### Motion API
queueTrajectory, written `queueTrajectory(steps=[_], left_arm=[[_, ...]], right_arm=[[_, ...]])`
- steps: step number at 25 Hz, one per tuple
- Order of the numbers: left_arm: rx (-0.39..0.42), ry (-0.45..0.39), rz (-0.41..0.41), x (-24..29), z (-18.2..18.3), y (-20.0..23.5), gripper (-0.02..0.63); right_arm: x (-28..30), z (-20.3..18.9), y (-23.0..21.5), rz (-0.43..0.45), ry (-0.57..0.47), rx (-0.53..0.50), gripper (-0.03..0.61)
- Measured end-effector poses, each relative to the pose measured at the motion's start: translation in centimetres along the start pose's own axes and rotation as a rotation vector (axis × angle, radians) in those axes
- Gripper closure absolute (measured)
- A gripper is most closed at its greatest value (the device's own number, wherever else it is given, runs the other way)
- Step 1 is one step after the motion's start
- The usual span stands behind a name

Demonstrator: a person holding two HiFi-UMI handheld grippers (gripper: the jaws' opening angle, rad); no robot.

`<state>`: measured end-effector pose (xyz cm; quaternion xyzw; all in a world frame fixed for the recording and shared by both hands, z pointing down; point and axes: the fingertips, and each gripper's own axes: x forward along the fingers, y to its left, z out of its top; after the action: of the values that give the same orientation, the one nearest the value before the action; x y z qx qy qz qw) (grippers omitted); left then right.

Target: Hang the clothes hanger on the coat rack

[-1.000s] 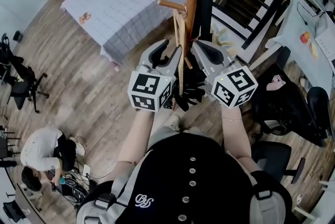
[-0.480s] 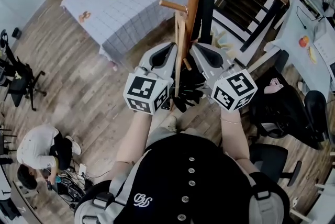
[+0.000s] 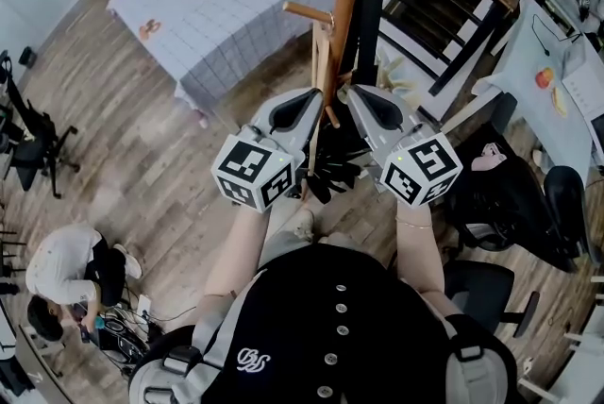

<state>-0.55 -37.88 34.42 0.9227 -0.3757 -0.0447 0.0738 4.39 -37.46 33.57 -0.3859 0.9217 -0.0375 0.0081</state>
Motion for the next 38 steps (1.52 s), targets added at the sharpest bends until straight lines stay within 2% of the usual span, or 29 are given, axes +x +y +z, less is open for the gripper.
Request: queueTrajectory(steps=[7, 12, 19, 38], left_arm=[[-0.039, 0.0, 0.011, 0.2, -0.5, -0.2, 0.615], [-0.018, 0.024, 0.036, 0.2, -1.1, 0.0, 0.615], [-0.018, 0.043, 0.035, 0.1, -1.3, 0.1, 0.615], [-0.017, 0.055, 0.02, 0.3, -1.5, 0.2, 0.615]], right_arm=[[0.0, -0.4, 0.7, 0.017, 0.019, -0.016, 0.578], [0.0, -0.5, 0.6, 0.019, 0.014, -0.007, 0.578], [0.3, -1.1, 1.0, 0.029, 0.054, -0.037, 0.578], [0.7, -1.3, 1.4, 0.037, 0.057, -0.029, 0.578]])
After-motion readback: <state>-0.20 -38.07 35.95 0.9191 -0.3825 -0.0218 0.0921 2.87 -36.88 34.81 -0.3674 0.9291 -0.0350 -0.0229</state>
